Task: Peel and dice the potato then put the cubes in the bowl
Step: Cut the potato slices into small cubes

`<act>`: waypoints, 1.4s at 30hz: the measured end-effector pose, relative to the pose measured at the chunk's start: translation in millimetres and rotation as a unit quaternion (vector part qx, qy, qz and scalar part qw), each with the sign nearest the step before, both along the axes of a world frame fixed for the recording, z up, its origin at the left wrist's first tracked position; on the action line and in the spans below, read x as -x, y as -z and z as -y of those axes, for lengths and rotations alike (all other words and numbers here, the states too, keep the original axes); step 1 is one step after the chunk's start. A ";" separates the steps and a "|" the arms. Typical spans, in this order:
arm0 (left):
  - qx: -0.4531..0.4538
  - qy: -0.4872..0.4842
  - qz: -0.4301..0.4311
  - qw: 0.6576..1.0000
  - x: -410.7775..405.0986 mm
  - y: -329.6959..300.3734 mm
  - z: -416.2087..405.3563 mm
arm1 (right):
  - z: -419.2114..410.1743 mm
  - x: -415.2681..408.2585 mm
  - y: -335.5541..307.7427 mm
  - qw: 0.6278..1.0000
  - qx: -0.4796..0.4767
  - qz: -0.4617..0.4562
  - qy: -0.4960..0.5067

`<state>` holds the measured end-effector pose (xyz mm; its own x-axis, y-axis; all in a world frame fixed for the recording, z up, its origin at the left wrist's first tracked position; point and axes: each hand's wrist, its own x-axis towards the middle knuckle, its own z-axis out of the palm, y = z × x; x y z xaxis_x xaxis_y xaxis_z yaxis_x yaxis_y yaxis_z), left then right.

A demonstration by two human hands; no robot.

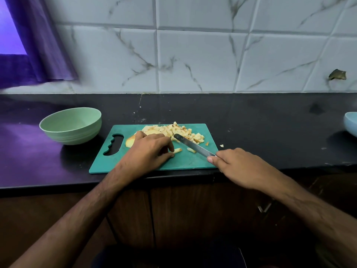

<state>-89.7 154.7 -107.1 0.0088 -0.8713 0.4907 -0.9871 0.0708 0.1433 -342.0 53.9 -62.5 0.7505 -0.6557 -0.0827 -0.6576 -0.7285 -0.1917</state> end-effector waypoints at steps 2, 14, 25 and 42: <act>0.002 0.013 -0.007 1.000 0.0 1.3 -2.2 | -4.9 2.6 -1.5 1.000 0.019 -0.004 0.001; -0.024 0.057 -0.025 0.998 -10.4 2.4 -4.3 | -31.1 -0.3 17.3 0.995 0.088 -0.043 -0.005; 0.014 0.057 -0.030 0.998 -10.8 6.8 -5.2 | -35.9 1.2 5.7 0.995 0.089 -0.042 -0.010; 0.011 0.033 -0.031 0.999 -11.3 7.1 -7.5 | -48.1 -1.8 11.3 0.996 0.085 -0.037 -0.005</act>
